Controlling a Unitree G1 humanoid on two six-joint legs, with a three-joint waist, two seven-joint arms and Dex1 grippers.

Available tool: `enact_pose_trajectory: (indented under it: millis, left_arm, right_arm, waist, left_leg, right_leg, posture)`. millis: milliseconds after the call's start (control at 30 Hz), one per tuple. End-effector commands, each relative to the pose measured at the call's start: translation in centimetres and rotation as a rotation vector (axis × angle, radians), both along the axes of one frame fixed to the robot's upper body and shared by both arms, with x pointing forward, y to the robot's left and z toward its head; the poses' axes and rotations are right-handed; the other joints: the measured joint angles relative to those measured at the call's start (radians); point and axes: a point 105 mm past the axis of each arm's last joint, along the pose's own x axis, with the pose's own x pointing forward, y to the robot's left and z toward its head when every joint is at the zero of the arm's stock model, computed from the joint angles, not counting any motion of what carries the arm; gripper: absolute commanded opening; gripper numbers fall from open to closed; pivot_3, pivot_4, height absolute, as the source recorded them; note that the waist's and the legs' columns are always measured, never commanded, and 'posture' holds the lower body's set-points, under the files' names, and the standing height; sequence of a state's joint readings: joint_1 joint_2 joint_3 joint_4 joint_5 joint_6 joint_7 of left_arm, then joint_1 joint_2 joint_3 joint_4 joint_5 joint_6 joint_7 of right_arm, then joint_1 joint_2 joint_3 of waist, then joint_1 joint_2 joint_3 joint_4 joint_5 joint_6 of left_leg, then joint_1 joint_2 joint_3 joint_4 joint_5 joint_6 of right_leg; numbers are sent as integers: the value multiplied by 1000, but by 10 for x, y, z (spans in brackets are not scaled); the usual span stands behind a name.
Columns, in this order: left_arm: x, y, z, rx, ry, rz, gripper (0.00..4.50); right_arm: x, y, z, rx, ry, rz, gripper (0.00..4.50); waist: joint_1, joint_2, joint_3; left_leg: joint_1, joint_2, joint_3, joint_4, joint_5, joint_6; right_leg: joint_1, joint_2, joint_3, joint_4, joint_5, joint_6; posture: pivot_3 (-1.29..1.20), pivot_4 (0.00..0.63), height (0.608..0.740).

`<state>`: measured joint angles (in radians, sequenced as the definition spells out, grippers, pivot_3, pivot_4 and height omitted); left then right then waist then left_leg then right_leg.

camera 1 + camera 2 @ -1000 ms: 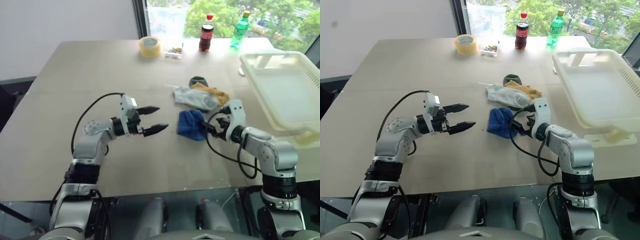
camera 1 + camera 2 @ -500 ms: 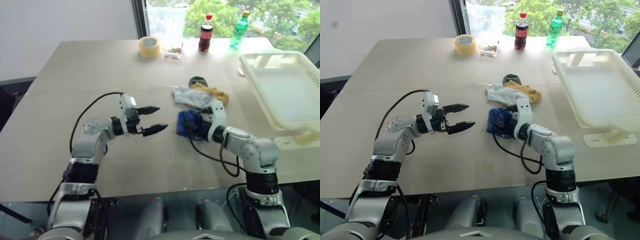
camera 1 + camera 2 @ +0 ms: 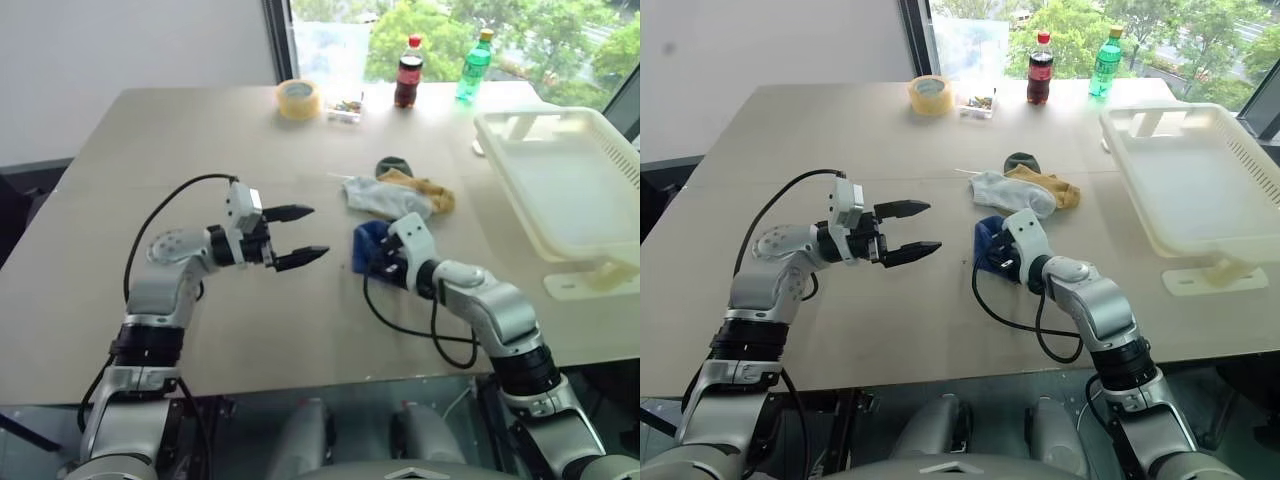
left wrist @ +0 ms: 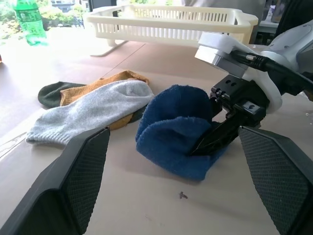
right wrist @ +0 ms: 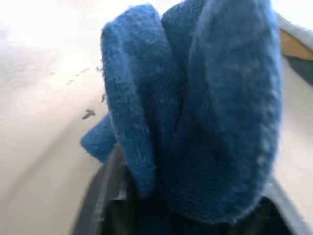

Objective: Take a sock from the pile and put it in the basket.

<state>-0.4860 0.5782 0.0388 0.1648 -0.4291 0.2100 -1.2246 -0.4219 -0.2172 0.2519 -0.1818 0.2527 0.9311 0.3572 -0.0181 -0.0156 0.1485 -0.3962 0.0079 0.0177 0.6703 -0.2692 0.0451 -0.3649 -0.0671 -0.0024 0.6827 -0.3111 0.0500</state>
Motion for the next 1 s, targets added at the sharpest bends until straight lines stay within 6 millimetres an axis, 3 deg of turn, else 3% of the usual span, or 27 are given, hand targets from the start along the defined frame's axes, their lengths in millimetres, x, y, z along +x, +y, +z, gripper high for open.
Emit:
enact_pose_trajectory:
  millis: [33, 133, 200, 233, 300, 367, 433, 467, 533, 700, 800, 833, 867, 933, 1000]
  left_arm:
    - [-10, -12, 15, -55, -44, -57, 4500]
    - [-18, -26, 16, -92, -18, -116, 4500]
    - [-22, -40, 22, -138, -16, -148, 4500]
    - [-23, -45, 26, -161, -19, -157, 4500]
    - [-23, -54, 35, -210, -30, -164, 4500]
    - [-20, -60, 42, -249, -47, -161, 4500]
    - [-18, -65, 46, -284, -46, -150, 4500]
    - [-17, -67, 46, -290, -44, -148, 4500]
    - [-18, -70, 44, -296, -39, -148, 4500]
    - [-18, -74, 43, -306, -39, -138, 4500]
    - [-20, -72, 42, -302, -42, -126, 4500]
    - [-21, -71, 41, -302, -42, -121, 4500]
    - [-21, -70, 41, -301, -41, -116, 4500]
    - [-22, -69, 40, -300, -37, -109, 4500]
    - [-22, -68, 39, -299, -34, -105, 4500]
  right_arm:
    - [-5, -27, -12, 132, 85, -97, 722]
    - [1, -57, 40, 358, -55, -187, 202]
    - [5, -100, 83, 459, -178, -304, 157]
    - [7, -122, 102, 495, -230, -367, 153]
    - [11, -180, 144, 507, -353, -551, 153]
    - [11, -235, 172, 499, -420, -741, 153]
    - [14, -280, 188, 487, -434, -901, 153]
    - [16, -291, 192, 484, -434, -937, 153]
    - [28, -312, 181, 467, -366, -1022, 153]
    - [59, -329, 128, 512, -167, -1073, 153]
    - [69, -325, 120, 548, -125, -1041, 1336]
    - [70, -322, 122, 563, -118, -1021, 2026]
    - [71, -322, 122, 561, -107, -1016, 2026]
    - [71, -321, 122, 534, -94, -1001, 3059]
    - [68, -323, 125, 502, -96, -1010, 3559]
  waist:
    - [0, 0, 0]
    - [10, 0, 1]
    - [11, 2, 3]
    - [10, 2, 4]
    - [7, 4, 5]
    - [10, 9, 9]
    - [13, 9, 9]
    - [9, 9, 9]
    - [5, 9, 9]
    - [-15, 9, 9]
    - [-16, 10, 10]
    - [-15, 11, 10]
    - [-17, 12, 11]
    - [-17, 12, 11]
    - [-14, 12, 11]
  left_leg:
    - [0, 0, 0, -1, 0, 0]
    - [-4, -1, -2, -2, 0, 0]
    - [-9, -2, -2, -2, 0, 0]
    - [-20, -3, -2, 1, 1, -2]
    - [-20, -2, -2, 0, 2, -4]
    - [-20, -3, -1, 0, 2, -4]
    - [-20, -3, -2, -1, 2, -3]
    - [-20, -2, -1, -1, 2, -3]
    - [-20, -3, 1, -2, 2, -3]
    - [-18, -1, 7, -2, 2, -3]
    - [-18, -1, 7, -2, 2, -3]
    - [-18, -1, 7, -2, 2, -3]
    - [-19, -1, 7, -2, 2, -3]
    - [-18, -1, 8, -2, 2, -3]
    - [-19, -1, 8, -1, 2, -3]
  right_leg:
    - [0, 0, 0, -1, 0, 0]
    - [0, -3, 0, -5, 0, 0]
    - [-3, -4, 0, -6, 0, 0]
    - [-13, -4, 0, -4, 1, 1]
    - [-14, -3, 0, -4, 1, 1]
    - [-14, -3, -1, -4, 1, 1]
    - [-13, -2, -1, -6, 1, 1]
    - [-13, -2, -1, -6, 0, 1]
    - [-13, -1, 0, -7, 0, 1]
    - [-13, 1, 6, -7, 1, 1]
    - [-13, 3, 8, -6, 1, 1]
    - [-14, 4, 8, -6, 1, 1]
    - [-14, 4, 8, -6, 1, 1]
    - [-14, 4, 9, -7, 1, 1]
    - [-14, 4, 9, -7, 1, 1]
  posture:
    - [0, 150, 740]
    - [0, 150, 740]
    - [0, 150, 740]
    - [0, 150, 740]
    - [0, 150, 740]
    - [0, 150, 740]
    - [0, 150, 740]
    - [0, 150, 740]
    - [0, 150, 740]
    - [0, 150, 740]
    - [0, 150, 740]
    - [0, 150, 740]
    - [0, 150, 740]
    - [0, 150, 740]
    - [0, 150, 740]
